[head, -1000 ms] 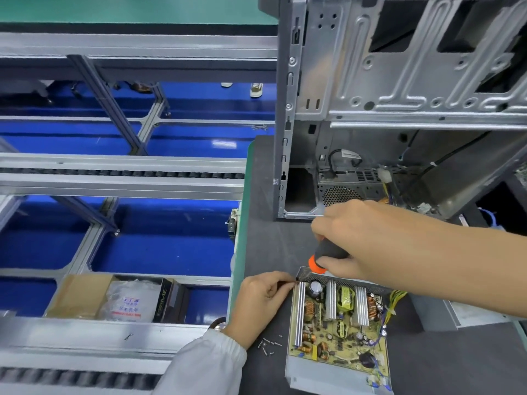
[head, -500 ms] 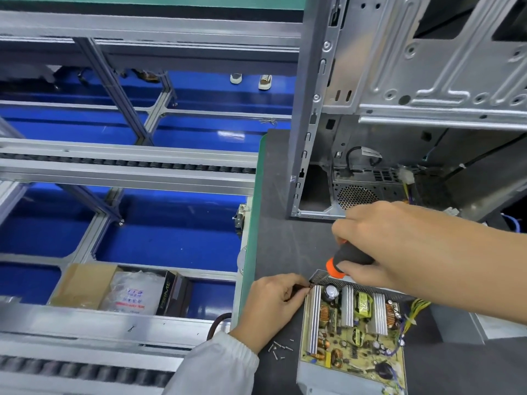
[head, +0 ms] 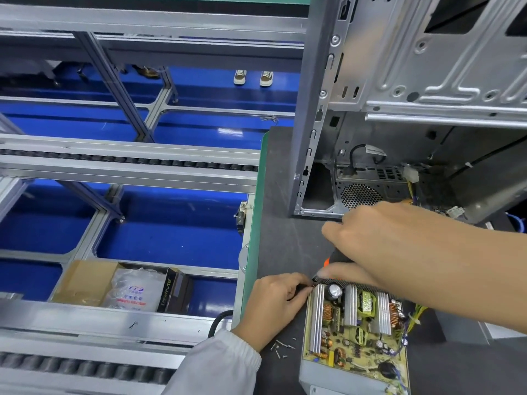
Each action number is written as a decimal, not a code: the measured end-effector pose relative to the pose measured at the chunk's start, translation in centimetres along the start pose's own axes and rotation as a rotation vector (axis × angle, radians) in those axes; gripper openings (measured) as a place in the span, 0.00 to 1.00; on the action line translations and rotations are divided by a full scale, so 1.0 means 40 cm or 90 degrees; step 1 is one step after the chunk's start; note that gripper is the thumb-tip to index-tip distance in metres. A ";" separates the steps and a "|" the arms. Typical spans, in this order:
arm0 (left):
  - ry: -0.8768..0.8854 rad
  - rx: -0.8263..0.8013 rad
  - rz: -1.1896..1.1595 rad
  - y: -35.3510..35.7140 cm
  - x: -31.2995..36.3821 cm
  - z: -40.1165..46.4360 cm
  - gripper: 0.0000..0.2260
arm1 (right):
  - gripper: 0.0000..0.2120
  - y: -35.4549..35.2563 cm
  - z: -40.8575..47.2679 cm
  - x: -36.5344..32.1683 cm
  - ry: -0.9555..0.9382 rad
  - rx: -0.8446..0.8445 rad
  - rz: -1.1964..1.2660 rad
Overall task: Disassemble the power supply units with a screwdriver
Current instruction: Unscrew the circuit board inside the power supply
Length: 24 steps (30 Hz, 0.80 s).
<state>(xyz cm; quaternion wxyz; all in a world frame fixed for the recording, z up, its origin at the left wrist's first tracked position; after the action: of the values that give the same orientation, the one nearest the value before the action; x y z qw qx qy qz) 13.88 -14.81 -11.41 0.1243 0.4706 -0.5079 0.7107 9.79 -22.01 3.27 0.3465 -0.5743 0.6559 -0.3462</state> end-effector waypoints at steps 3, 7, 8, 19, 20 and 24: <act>-0.001 -0.012 0.002 0.005 -0.004 -0.001 0.02 | 0.27 -0.064 -0.004 -0.027 -0.014 0.071 -0.206; 0.007 -0.009 0.000 0.007 -0.005 -0.002 0.02 | 0.21 -0.081 0.009 -0.036 -0.059 0.060 -0.269; 0.008 -0.005 0.000 0.006 -0.005 -0.002 0.02 | 0.13 -0.078 0.009 -0.028 -0.064 0.035 -0.244; 0.012 -0.003 -0.008 0.005 -0.005 -0.004 0.03 | 0.28 -0.065 -0.009 0.016 0.020 0.104 0.023; 0.014 -0.004 -0.007 0.007 -0.006 -0.004 0.02 | 0.26 -0.074 -0.007 0.008 0.028 0.118 -0.057; 0.024 -0.007 -0.006 0.006 0.000 -0.005 0.02 | 0.26 -0.094 -0.003 -0.019 0.009 0.089 -0.243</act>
<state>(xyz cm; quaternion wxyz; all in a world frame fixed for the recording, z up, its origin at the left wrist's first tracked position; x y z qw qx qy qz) 13.61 -14.78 -11.58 0.1399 0.4584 -0.5074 0.7161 11.68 -21.61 6.59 0.3088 -0.6605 0.5117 -0.4544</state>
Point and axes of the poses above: each hand's wrist, its own z-axis towards the middle knuckle, its own y-axis out of the palm, x = y × z, the point moved 8 cm from there along z, towards the middle knuckle, and after that the axes turned 15 degrees about -y, right-handed, at the moved point
